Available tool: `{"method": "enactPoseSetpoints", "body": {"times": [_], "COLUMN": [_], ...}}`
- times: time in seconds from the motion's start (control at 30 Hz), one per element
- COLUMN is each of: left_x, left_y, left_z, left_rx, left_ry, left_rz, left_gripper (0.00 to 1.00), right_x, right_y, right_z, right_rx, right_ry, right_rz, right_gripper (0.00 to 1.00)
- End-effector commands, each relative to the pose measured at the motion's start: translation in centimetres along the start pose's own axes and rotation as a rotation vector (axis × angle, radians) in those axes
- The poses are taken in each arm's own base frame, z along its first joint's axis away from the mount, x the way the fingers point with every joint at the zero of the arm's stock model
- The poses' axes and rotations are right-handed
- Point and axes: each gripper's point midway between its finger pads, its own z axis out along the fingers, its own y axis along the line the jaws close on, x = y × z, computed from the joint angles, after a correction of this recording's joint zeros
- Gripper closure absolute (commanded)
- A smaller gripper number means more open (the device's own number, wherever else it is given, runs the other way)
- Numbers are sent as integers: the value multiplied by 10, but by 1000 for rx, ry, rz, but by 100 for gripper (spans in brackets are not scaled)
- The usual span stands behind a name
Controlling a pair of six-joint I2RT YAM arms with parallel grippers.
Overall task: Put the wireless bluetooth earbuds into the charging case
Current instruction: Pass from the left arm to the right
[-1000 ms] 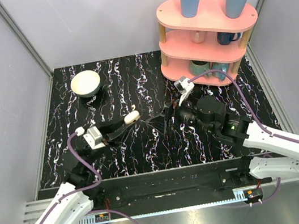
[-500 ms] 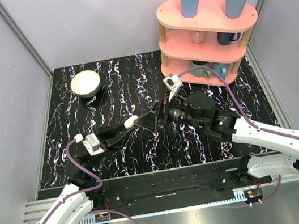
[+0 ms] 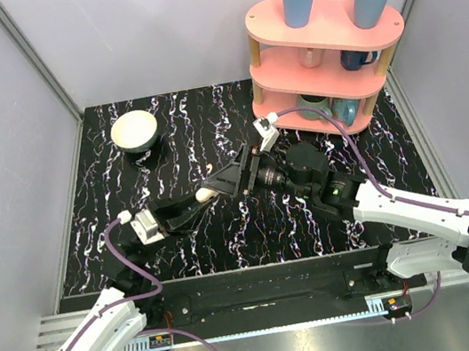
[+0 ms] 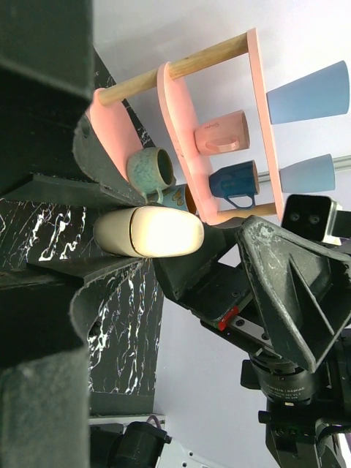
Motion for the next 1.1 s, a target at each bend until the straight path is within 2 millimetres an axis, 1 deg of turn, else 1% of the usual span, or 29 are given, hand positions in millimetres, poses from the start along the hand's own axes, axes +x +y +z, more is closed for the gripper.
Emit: {"method": "enactPoseSetpoints", "body": {"times": [0.0,0.17,0.2,0.27,0.33,0.4,0.5,0.63,0.7,0.77,0.8,0.83,0.87,0.9,0.93,1.0,1.03,1.07], "left_x": [-23,-26,-26,-26,-26,-26,-26,-26,-26,-25,-25,-25,-25,-26,-25,-26,-27,-27], "left_y": [1,4,5,6,6,7,7,7,8,8,8,8,8,8,9,9,10,10], "left_z": [5,6,6,6,6,7,8,9,9,9,9,9,9,8,8,7,7,6], "left_rx": [4,-9,-12,-19,-22,-22,-21,-21,-26,-26,-27,-29,-29,-32,-36,-41,-45,-47], "left_ry": [-79,-86,-87,-85,-87,-86,-84,-79,-78,-77,-76,-76,-76,-81,-83,-91,-97,-99], "left_rz": [70,78,80,79,82,79,79,70,66,59,55,50,49,49,45,44,43,42], "left_gripper": [100,100,100,100,100,100,100,100,100,97,95,90,89,88,81,77,72,70], "right_x": [-2,5,5,7,8,10,11,11,11,11,10,10,9,9,9,8,8,8], "right_y": [21,16,16,16,15,13,13,11,13,13,13,9,10,10,6,7,7,8], "right_z": [2,3,3,3,4,4,4,4,3,2,1,1,0,0,0,0,0,-1], "right_rx": [-68,-50,-52,-53,-52,-47,-52,-47,-55,-58,-60,-52,-61,-61,-56,-65,-70,-84], "right_ry": [3,31,33,40,46,50,56,52,49,44,40,32,23,16,10,1,-1,-7], "right_rz": [101,125,130,138,139,142,145,147,145,149,163,171,179,198,206,228,234,244], "right_gripper": [18,21,25,26,31,32,38,56,60,66,69,71,73,73,74,75,76,77]}}
